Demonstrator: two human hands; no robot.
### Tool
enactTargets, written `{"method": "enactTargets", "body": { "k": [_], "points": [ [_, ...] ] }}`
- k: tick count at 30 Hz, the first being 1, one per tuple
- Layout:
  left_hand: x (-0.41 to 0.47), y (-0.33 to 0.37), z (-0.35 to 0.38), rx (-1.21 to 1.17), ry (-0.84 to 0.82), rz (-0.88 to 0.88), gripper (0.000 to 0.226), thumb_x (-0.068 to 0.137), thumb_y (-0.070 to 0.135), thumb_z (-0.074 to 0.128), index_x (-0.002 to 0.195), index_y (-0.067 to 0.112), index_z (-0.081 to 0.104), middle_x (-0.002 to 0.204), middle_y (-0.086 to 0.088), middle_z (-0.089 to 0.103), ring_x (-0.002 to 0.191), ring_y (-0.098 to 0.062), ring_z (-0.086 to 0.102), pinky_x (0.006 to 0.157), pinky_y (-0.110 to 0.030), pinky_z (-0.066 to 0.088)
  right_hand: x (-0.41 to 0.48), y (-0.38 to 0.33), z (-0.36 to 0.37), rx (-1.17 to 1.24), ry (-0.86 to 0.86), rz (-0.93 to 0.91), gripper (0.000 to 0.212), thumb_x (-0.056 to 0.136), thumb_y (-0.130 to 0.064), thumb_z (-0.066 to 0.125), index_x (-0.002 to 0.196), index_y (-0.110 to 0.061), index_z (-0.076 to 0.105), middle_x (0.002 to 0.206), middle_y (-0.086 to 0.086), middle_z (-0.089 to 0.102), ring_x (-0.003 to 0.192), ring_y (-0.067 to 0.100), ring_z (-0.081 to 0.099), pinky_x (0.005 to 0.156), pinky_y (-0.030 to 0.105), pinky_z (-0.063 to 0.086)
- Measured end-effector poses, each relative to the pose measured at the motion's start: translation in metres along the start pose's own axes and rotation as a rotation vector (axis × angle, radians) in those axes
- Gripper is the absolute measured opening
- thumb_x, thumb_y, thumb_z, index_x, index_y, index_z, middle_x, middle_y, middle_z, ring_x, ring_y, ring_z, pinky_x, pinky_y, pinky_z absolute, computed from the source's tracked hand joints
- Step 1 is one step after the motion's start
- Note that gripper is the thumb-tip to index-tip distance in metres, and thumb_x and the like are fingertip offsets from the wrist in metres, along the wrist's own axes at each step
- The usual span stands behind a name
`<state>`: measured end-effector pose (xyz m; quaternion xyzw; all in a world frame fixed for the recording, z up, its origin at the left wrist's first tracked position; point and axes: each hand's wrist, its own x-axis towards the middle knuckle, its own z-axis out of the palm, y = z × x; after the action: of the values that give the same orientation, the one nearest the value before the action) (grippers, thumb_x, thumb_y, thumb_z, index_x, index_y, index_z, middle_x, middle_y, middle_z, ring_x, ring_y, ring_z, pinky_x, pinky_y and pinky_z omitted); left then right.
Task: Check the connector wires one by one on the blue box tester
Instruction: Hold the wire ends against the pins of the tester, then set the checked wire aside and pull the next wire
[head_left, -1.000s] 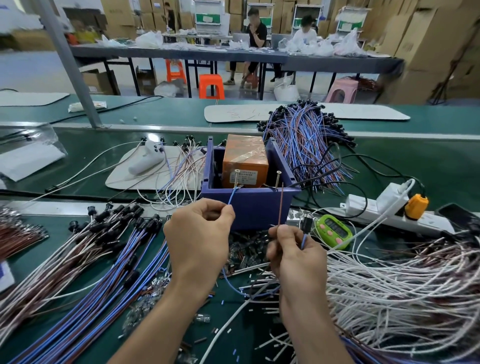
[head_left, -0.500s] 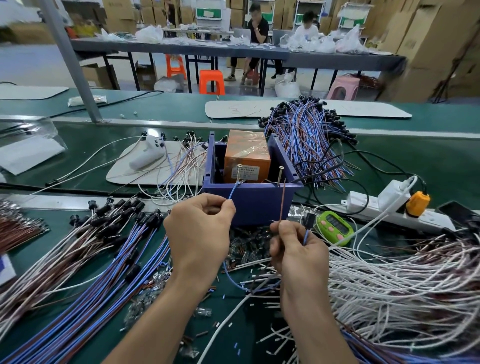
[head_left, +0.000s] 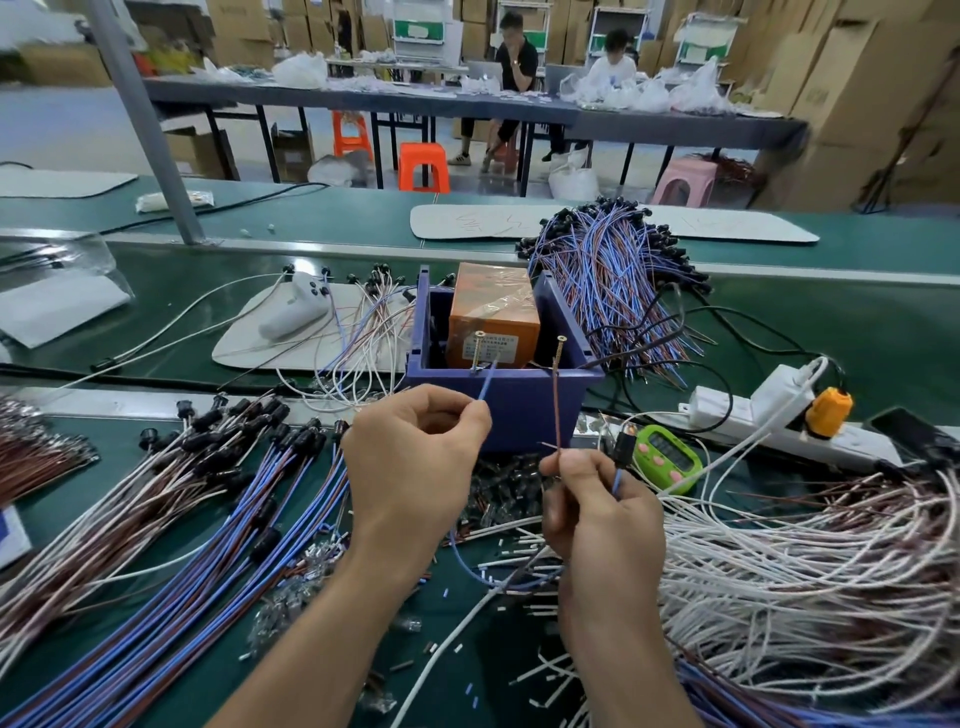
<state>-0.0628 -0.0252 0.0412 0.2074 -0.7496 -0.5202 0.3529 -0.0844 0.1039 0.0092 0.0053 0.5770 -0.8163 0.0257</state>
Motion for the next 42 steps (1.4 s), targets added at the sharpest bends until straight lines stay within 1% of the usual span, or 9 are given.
{"method": "enactTargets", "body": {
  "k": [4, 12, 15, 19, 23, 26, 33, 37, 42],
  "points": [
    [-0.009, 0.017, 0.002, -0.261, -0.319, -0.073, 0.015, 0.082, 0.011, 0.083, 0.076, 0.024, 0.081, 0.063, -0.004, 0.074, 0.041, -0.008, 0.052, 0.042, -0.021, 0.044, -0.001, -0.011, -0.001, 0.058, -0.107, 0.065, 0.038, 0.097, -0.009, 0.059, 0.062, -0.017, 0.070, 0.051, 0.002, 0.043, 0.044, 0.011, 0.035, 0.045, 0.024, 0.025],
    [-0.004, 0.042, -0.011, -0.380, -0.555, -0.274, 0.008, 0.073, 0.017, 0.083, 0.082, 0.018, 0.085, 0.061, -0.007, 0.068, 0.044, -0.010, 0.048, 0.042, -0.017, 0.040, -0.021, -0.043, -0.005, -0.090, -0.260, -0.065, 0.025, 0.085, -0.023, 0.063, 0.060, -0.019, 0.064, 0.051, 0.002, 0.043, 0.045, 0.014, 0.034, 0.044, 0.020, 0.028],
    [-0.006, 0.058, -0.021, -0.395, -0.571, -0.241, 0.026, 0.057, 0.031, 0.082, 0.077, 0.015, 0.084, 0.063, -0.010, 0.070, 0.044, -0.010, 0.051, 0.044, -0.019, 0.043, -0.032, -0.060, -0.017, -0.150, -0.280, -0.010, 0.030, 0.094, -0.028, 0.062, 0.069, -0.018, 0.074, 0.061, 0.008, 0.065, 0.050, 0.021, 0.038, 0.046, 0.024, 0.028],
    [-0.014, 0.066, -0.021, -0.332, -0.494, -0.258, 0.005, 0.078, 0.021, 0.080, 0.075, 0.019, 0.083, 0.068, -0.010, 0.074, 0.045, -0.013, 0.057, 0.047, -0.024, 0.048, -0.036, -0.093, -0.072, -0.125, -0.131, 0.023, 0.047, 0.107, -0.033, 0.048, 0.077, -0.006, 0.074, 0.070, 0.022, 0.070, 0.037, 0.015, 0.031, 0.036, 0.021, 0.023],
    [-0.030, 0.056, -0.014, -0.171, -0.571, -0.289, 0.030, 0.094, 0.009, 0.070, 0.065, 0.012, 0.079, 0.064, -0.014, 0.072, 0.043, -0.017, 0.059, 0.042, -0.020, 0.047, -0.040, -0.126, -0.144, -0.707, 0.023, -0.070, 0.055, 0.109, -0.039, 0.038, 0.080, -0.002, 0.067, 0.064, 0.013, 0.072, 0.039, 0.025, 0.056, 0.043, 0.030, 0.046],
    [-0.042, 0.050, -0.007, -0.117, -0.713, -0.303, 0.037, 0.095, 0.004, 0.066, 0.060, 0.009, 0.076, 0.064, -0.017, 0.071, 0.045, -0.020, 0.059, 0.042, -0.021, 0.045, -0.044, -0.147, -0.189, -1.087, 0.196, -0.092, 0.052, 0.107, -0.031, 0.043, 0.066, -0.012, 0.070, 0.055, 0.003, 0.070, 0.043, 0.014, 0.061, 0.056, 0.033, 0.050],
    [-0.077, 0.061, 0.016, 0.418, -1.012, 0.096, 0.021, 0.084, 0.038, 0.076, 0.065, 0.029, 0.075, 0.056, 0.006, 0.070, 0.042, -0.003, 0.054, 0.045, -0.022, 0.045, -0.045, -0.174, -0.239, -1.531, 0.371, 0.010, 0.058, 0.098, -0.046, 0.057, 0.055, -0.009, 0.050, 0.058, 0.013, 0.058, 0.060, 0.033, 0.056, 0.062, 0.041, 0.047],
    [-0.109, 0.069, 0.045, 0.433, -1.003, 0.225, 0.026, 0.081, 0.042, 0.081, 0.059, 0.031, 0.074, 0.051, 0.012, 0.066, 0.039, -0.001, 0.051, 0.039, -0.016, 0.036, -0.038, -0.169, -0.240, -1.670, 0.430, -0.025, 0.057, 0.092, -0.057, 0.065, 0.058, -0.013, 0.055, 0.061, 0.008, 0.057, 0.063, 0.030, 0.057, 0.064, 0.038, 0.047],
    [-0.132, 0.060, 0.064, 0.634, -0.825, 0.368, 0.028, 0.074, 0.065, 0.076, 0.060, 0.041, 0.069, 0.051, 0.020, 0.059, 0.054, 0.003, 0.055, 0.049, -0.020, 0.039, -0.038, -0.156, -0.246, -1.782, 0.558, -0.056, 0.043, 0.087, -0.058, 0.068, 0.073, -0.017, 0.064, 0.072, 0.006, 0.065, 0.073, 0.032, 0.066, 0.068, 0.037, 0.054]
  ]
}}
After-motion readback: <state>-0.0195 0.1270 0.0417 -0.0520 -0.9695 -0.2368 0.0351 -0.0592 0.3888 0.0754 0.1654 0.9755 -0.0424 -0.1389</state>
